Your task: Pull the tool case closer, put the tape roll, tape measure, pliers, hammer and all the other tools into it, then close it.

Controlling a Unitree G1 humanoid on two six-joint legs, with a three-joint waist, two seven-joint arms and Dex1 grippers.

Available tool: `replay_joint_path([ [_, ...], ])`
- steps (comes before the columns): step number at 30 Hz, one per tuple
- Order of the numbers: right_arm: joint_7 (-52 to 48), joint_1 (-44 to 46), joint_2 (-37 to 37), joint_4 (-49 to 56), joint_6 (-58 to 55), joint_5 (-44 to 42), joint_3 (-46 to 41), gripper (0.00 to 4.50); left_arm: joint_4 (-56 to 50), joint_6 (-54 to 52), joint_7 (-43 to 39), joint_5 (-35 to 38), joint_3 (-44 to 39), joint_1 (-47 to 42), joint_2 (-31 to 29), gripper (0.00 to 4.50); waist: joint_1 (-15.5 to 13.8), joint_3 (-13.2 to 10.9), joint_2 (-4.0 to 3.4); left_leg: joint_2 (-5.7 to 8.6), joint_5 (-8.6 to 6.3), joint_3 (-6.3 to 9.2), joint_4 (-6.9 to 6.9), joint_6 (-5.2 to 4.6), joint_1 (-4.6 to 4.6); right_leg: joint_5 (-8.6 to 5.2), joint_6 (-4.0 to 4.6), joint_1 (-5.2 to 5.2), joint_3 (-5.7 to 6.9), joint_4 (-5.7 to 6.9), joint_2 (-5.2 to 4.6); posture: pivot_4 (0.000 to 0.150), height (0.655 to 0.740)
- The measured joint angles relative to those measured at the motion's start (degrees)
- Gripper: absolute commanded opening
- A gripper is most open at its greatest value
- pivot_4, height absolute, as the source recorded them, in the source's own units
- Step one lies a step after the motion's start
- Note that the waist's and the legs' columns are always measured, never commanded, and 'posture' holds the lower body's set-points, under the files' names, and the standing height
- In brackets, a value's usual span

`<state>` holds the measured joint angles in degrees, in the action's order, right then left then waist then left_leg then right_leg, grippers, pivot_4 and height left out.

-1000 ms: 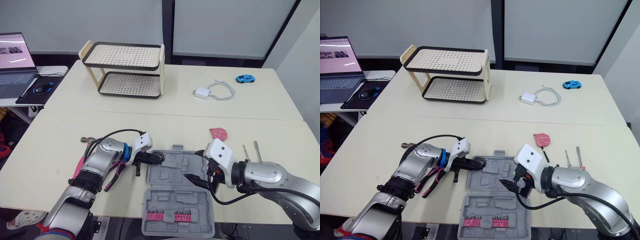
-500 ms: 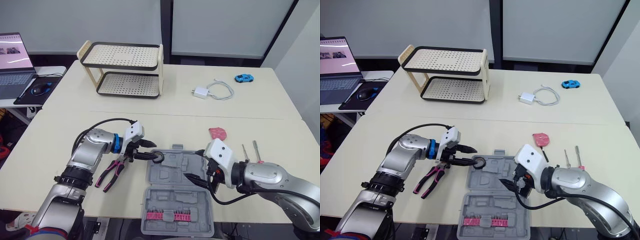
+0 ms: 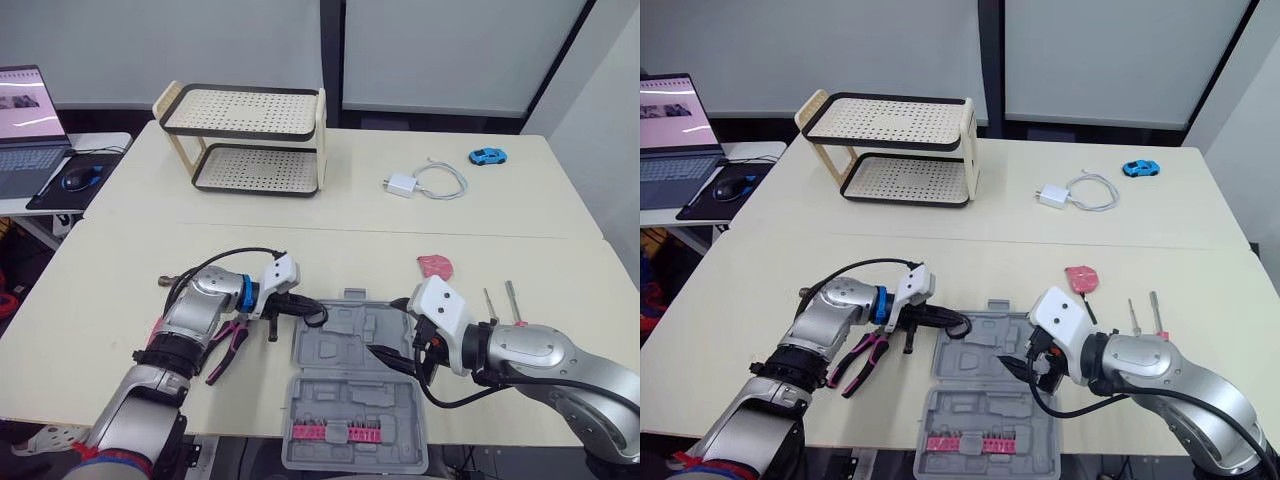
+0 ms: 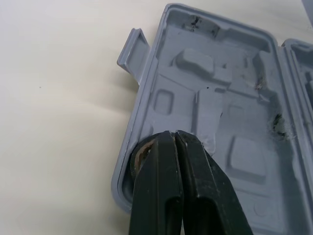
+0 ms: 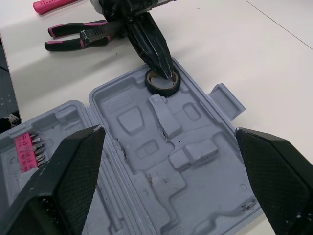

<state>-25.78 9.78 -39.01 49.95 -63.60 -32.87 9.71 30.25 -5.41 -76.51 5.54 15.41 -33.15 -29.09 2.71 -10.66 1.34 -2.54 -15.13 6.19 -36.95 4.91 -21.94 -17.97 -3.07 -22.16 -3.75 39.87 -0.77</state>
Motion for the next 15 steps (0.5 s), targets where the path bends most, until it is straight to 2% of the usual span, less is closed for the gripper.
replay_joint_path([
  [10, 0.02, 0.05, 0.06, 0.01, -0.91, -0.09, -0.04, 4.5, 2.99, 2.37, 1.35, -2.9, 1.11, -1.18, 1.38, 0.03, 0.01, 0.0, 0.0, 0.0, 0.0, 0.0, 0.0, 0.0, 0.01, 0.0, 0.0, 0.0, 0.0, 0.01, 0.0, 0.15, 0.735],
  [15, -0.17, -0.01, 0.06, 0.23, -0.69, -0.43, -0.78, 4.5, -2.61, -1.09, 0.23, -1.06, 0.57, -0.07, -0.9, 0.03, 0.15, 0.0, 0.0, -0.01, 0.0, 0.01, 0.02, 0.0, -0.01, 0.0, 0.0, -0.02, 0.0, 0.01, 0.0, 0.15, 0.735],
])
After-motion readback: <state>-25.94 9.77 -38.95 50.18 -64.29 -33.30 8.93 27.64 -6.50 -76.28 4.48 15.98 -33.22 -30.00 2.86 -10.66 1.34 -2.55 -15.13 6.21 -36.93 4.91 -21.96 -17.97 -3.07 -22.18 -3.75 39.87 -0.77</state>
